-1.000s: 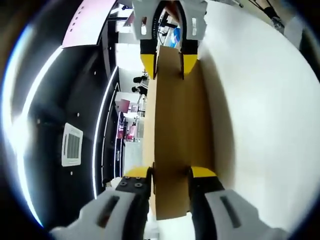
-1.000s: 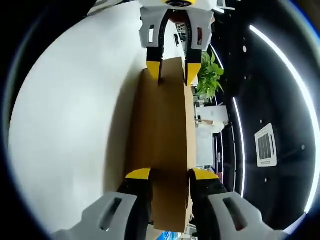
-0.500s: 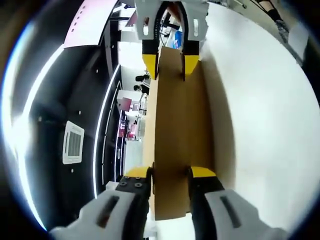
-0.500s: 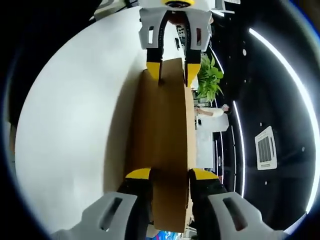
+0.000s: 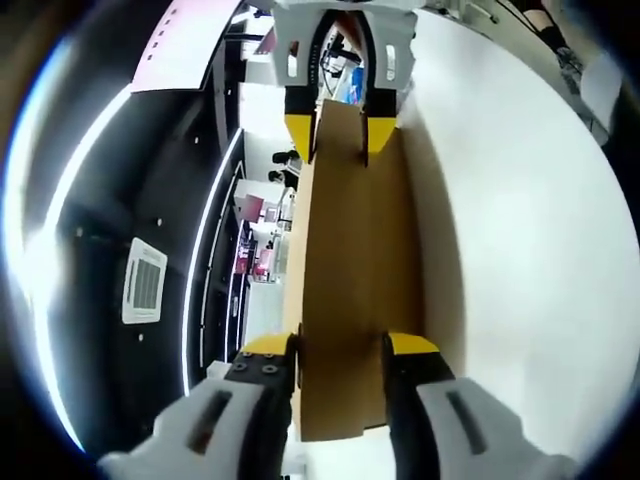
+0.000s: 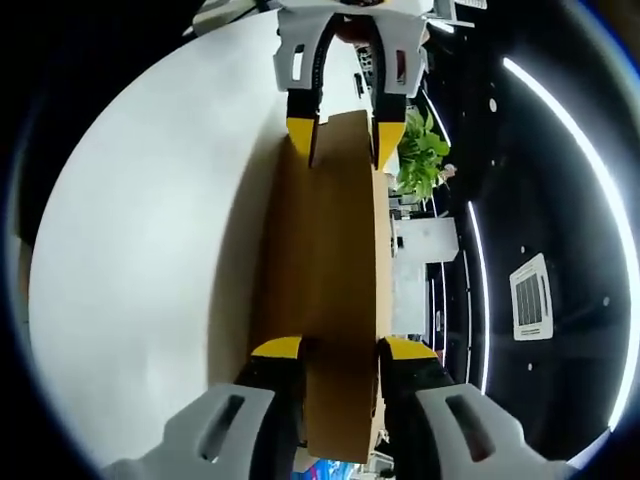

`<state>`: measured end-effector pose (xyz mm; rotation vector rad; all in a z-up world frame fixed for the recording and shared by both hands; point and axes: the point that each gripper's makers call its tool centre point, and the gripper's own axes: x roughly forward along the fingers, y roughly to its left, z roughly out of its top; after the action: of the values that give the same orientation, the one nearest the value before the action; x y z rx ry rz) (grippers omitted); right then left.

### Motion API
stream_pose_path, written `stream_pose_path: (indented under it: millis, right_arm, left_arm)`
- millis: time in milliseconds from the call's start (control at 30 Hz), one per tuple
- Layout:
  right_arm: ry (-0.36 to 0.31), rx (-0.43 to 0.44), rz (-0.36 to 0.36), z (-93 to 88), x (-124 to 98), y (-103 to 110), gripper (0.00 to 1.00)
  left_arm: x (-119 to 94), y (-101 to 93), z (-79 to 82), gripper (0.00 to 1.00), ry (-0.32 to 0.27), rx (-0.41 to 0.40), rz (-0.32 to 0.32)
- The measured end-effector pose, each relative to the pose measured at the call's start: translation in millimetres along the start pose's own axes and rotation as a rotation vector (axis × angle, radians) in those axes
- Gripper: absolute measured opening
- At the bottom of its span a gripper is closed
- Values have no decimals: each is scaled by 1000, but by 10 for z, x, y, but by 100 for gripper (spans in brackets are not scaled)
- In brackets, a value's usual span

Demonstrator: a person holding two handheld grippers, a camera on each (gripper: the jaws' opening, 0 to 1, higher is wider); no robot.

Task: Operate the shoe box by opening the lid, removing the specified soft item, and placing it in the target area until the item is outside and the box remains undamaged.

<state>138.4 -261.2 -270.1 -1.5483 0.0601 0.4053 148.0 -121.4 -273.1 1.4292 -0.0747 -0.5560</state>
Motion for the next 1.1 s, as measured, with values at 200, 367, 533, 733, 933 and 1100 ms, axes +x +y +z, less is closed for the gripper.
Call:
stream_pose_path:
  millis: [200, 367, 533, 733, 933, 1100]
  right_arm:
    - [4, 5, -4, 1, 3, 3, 28]
    - [16, 1, -6, 5, 8, -5, 28]
    - [16, 3, -10, -2, 11, -5, 28]
    - [13, 4, -7, -19, 23, -9, 28]
    - [19, 5, -9, -39, 33, -8, 28]
    - [33, -4, -10, -36, 34, -8, 28]
  left_arm:
    - [0, -6, 0, 35, -14, -22, -8]
    - [6, 19, -9, 34, -21, -4, -11]
    - [25, 4, 5, 38, -25, -1, -9]
    - [-128, 73, 191, 42, -150, -237, -78]
    - [-349, 194, 155, 53, -233, -486, -141]
    - [-610, 235, -10, 63, -252, -729, -216]
